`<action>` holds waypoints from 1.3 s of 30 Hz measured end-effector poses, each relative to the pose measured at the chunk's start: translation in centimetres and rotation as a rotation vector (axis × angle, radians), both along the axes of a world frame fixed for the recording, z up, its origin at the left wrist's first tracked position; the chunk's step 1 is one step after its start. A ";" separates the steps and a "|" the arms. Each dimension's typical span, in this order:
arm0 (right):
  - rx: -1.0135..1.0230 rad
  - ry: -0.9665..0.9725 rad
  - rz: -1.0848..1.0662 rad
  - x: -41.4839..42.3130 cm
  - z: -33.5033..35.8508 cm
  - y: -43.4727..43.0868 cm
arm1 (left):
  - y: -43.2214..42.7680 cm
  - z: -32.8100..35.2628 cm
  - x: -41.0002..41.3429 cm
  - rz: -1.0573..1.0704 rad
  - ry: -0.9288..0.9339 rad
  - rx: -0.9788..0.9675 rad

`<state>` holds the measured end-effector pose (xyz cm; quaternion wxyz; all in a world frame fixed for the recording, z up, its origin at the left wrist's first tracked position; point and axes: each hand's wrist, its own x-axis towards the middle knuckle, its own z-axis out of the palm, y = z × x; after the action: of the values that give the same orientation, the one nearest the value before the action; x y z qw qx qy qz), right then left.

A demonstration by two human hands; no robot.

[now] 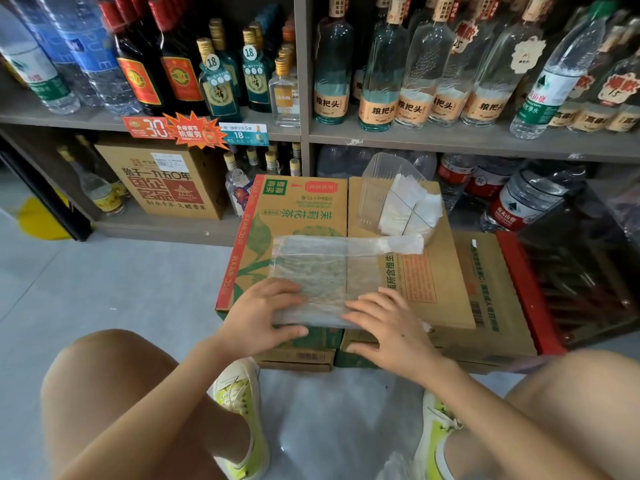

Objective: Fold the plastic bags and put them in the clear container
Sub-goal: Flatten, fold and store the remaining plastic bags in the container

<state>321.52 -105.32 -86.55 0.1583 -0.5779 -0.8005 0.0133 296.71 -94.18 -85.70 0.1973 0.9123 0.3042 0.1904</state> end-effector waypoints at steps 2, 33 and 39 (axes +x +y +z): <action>0.008 0.021 -0.049 -0.2 -0.4 0.2 | -0.3 -0.8 -0.6 -0.031 0.063 0.016; -0.420 0.164 -0.437 1.3 4.5 10.2 | 2.5 0.9 4.4 0.363 0.030 0.287; -0.399 0.201 -0.463 1.4 4.4 10.1 | 2.0 -0.3 6.5 0.234 0.197 0.145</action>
<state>322.87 -95.20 -82.14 0.1189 -0.7600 -0.6100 0.1904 303.19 -92.22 -86.01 0.0765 0.8968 0.4117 0.1431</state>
